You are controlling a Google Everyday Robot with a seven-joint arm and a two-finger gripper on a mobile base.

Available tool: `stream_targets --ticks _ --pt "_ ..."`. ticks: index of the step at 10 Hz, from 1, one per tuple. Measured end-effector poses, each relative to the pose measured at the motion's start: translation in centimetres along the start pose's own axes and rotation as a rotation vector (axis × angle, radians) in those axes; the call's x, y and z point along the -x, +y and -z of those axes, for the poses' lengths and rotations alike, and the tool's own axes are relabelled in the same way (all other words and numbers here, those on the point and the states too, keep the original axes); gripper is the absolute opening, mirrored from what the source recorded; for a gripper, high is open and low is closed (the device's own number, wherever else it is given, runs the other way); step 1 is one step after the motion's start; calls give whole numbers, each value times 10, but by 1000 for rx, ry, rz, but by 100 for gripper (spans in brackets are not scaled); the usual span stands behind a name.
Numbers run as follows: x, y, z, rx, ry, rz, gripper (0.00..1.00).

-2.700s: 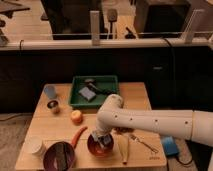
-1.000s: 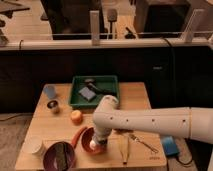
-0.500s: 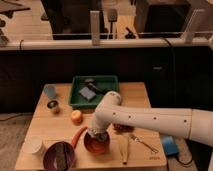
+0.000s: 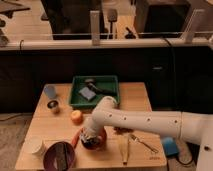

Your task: Wipe red bowl with towel

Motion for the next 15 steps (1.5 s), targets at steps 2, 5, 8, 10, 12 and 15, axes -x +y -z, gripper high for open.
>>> stream_targets --ticks 2,5,8,10,12,15 --pt "6 19 -3 47 -8 -10 0" --pt "12 42 9 143 76 -44 0" --pt "-1 42 27 172 161 -81 0" --pt "-22 29 32 136 178 -100 0" --pt "-39 15 30 69 163 -103 0" --pt "-45 -5 30 -46 115 -61 0"
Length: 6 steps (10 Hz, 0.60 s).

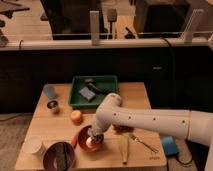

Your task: Wipe red bowl with towel

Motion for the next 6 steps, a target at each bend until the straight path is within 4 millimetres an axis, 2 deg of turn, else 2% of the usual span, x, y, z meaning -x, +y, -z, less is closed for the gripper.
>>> stream_targets --ticks 6 --pt "1 0 0 0 -4 2 0"
